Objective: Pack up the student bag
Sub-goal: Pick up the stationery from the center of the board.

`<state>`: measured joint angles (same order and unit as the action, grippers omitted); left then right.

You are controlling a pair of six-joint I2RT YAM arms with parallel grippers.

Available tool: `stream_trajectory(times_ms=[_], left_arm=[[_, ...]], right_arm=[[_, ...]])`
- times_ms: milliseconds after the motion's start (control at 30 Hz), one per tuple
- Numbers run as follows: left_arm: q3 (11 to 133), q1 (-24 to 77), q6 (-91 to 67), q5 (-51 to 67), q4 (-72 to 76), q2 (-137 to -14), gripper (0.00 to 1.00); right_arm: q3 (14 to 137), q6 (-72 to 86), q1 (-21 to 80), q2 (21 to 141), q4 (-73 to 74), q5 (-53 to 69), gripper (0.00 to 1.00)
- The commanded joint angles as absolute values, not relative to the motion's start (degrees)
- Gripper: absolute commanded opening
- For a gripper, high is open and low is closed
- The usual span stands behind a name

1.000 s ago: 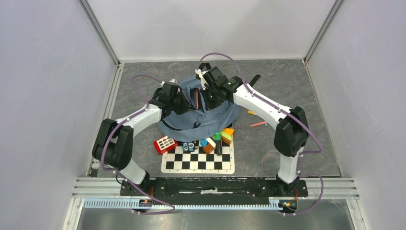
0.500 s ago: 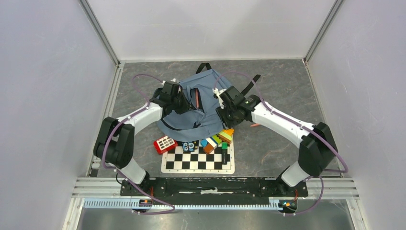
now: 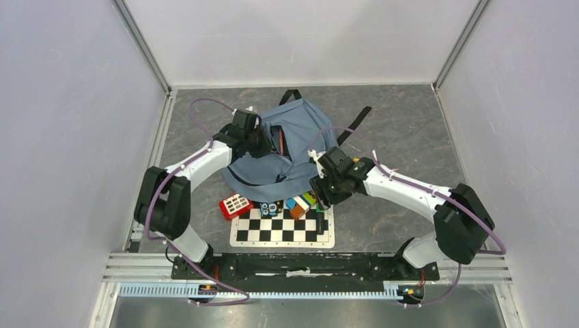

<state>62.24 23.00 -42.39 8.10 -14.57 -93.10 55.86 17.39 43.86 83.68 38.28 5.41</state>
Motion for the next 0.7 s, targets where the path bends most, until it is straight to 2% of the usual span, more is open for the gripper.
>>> stream_trajectory(times_ms=[0, 267, 667], left_arm=[[66.2, 23.1, -40.4, 6.4, -16.7, -93.1, 0.11], [69.7, 23.2, -38.3, 5.1, -20.5, -94.9, 0.11], [68.3, 23.3, -38.2, 2.1, -21.3, -92.1, 0.11]], right_arm=[[51.8, 22.5, 45.6, 81.2, 32.6, 3.3, 0.63], [42.3, 28.5, 48.2, 79.6, 24.1, -3.1, 0.69], [43.3, 30.0, 55.5, 77.0, 20.9, -10.5, 0.78]])
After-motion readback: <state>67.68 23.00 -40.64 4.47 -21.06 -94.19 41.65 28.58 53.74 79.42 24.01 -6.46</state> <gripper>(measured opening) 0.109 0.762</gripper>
